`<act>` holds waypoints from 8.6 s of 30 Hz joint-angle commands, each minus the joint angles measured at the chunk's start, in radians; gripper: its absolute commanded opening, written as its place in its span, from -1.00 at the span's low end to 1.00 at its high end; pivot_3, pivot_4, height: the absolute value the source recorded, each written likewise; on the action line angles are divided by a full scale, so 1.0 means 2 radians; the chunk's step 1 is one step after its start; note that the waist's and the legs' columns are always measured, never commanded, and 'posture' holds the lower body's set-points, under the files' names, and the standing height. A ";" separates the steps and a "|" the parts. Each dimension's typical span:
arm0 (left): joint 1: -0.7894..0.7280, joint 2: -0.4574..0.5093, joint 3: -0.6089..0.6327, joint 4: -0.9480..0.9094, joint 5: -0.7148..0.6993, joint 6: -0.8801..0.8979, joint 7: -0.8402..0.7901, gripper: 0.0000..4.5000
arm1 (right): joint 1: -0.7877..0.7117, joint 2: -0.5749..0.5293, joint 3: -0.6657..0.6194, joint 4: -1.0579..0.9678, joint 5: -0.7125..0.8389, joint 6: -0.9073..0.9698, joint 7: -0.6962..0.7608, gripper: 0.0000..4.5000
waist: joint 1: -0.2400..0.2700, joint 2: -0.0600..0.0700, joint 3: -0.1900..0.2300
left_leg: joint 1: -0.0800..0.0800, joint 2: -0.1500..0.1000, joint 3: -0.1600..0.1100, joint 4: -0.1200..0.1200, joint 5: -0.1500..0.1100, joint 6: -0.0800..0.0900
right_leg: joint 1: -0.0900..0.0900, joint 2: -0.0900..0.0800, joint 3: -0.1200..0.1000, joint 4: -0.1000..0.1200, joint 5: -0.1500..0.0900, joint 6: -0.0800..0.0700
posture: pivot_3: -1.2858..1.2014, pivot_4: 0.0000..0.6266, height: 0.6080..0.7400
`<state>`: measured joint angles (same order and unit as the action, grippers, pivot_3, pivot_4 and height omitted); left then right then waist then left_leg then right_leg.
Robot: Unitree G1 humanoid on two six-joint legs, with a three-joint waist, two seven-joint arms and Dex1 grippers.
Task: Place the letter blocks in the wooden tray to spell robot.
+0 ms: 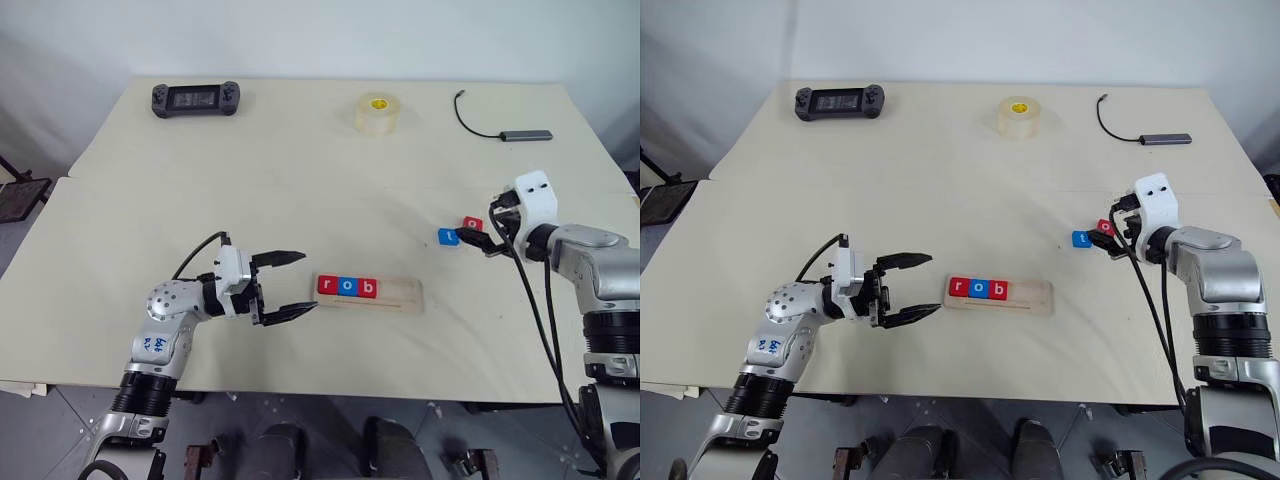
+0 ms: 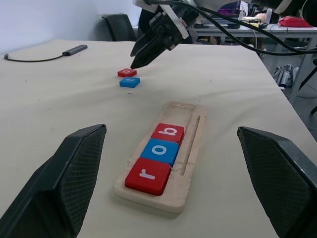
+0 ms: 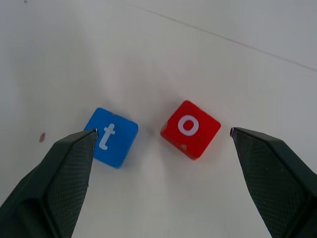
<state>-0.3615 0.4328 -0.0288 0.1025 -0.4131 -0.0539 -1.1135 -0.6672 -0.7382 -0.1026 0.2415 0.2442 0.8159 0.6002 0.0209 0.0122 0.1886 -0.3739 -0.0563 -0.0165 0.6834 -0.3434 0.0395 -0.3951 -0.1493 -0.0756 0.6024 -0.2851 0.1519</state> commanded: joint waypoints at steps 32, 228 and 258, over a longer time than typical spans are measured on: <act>0.014 -0.009 0.002 -0.012 0.001 -0.022 0.006 1.00 | -0.121 0.111 -0.041 0.144 -0.035 0.076 -0.191 -0.34 | -0.011 0.000 0.000 | 0.000 0.000 0.000 0.000 0.000 0.000 | 0.000 0.000 0.000 0.002 0.000 0.000 | 0.03 -0.52 1.00; -0.010 0.002 0.012 0.016 -0.002 -0.015 -0.006 1.00 | 0.131 0.104 -0.067 -0.118 0.021 -0.096 -0.059 0.98 | -0.001 0.000 0.000 | 0.002 0.000 0.001 0.000 0.000 0.000 | 0.001 0.000 0.002 0.001 0.000 0.001 | 0.03 -0.52 1.00; -0.005 -0.008 0.000 0.029 -0.009 -0.025 -0.027 1.00 | 0.201 0.195 -0.116 -0.423 0.056 0.179 -0.227 -0.35 | -0.009 0.000 0.000 | 0.001 0.000 0.000 0.000 0.000 0.000 | -0.001 0.000 0.002 0.002 0.000 0.000 | 0.03 -0.52 1.00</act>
<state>-0.3567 0.4181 -0.0227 0.1739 -0.4214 -0.1042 -1.1536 -0.2869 -0.3577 -0.3111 -0.5132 0.3376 1.1350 0.1583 0.0030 0.0117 0.1884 -0.3724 -0.0569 -0.0164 0.6827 -0.3430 0.0392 -0.3962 -0.1487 -0.0724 0.6064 -0.2849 0.1522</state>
